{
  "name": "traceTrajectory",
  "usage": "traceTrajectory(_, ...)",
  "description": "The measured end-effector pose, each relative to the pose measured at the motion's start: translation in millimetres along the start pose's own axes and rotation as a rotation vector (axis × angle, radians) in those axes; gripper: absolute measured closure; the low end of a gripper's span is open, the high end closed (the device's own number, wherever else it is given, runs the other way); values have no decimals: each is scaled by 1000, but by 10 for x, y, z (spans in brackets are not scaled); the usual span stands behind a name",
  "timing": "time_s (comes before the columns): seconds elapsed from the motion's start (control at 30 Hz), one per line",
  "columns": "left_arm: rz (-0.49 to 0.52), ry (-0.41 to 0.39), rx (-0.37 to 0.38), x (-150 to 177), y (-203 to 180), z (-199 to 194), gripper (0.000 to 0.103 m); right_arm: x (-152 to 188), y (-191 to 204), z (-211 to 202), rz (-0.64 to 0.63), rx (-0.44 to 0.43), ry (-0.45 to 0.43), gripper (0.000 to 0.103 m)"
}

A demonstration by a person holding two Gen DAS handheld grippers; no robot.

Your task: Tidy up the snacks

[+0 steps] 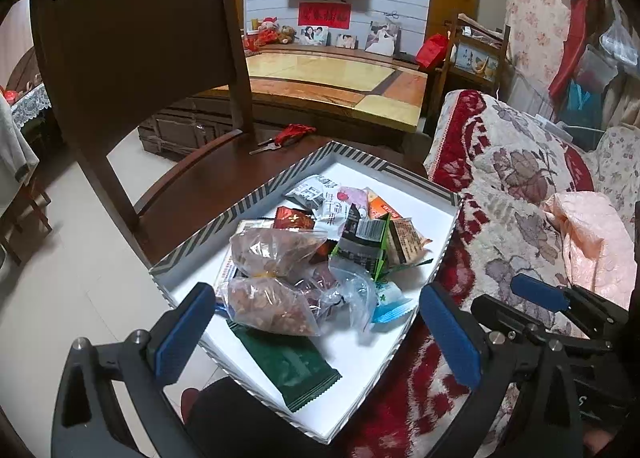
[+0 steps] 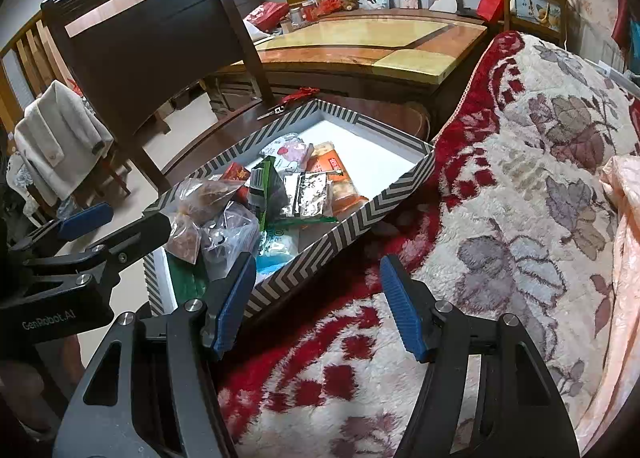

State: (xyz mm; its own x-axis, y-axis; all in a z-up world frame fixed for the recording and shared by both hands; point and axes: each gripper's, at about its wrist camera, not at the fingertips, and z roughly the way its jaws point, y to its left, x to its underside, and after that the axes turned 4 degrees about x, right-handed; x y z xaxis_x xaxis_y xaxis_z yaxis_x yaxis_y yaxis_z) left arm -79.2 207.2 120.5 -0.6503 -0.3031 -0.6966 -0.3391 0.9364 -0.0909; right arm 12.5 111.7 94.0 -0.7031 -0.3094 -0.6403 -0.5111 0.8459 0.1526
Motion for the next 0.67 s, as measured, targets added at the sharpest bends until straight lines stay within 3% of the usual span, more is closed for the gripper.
traceTrajectory(0.67, 39, -24, -9, 37, -56, -1, 0, 64, -31, 72, 2, -3, 42, 38)
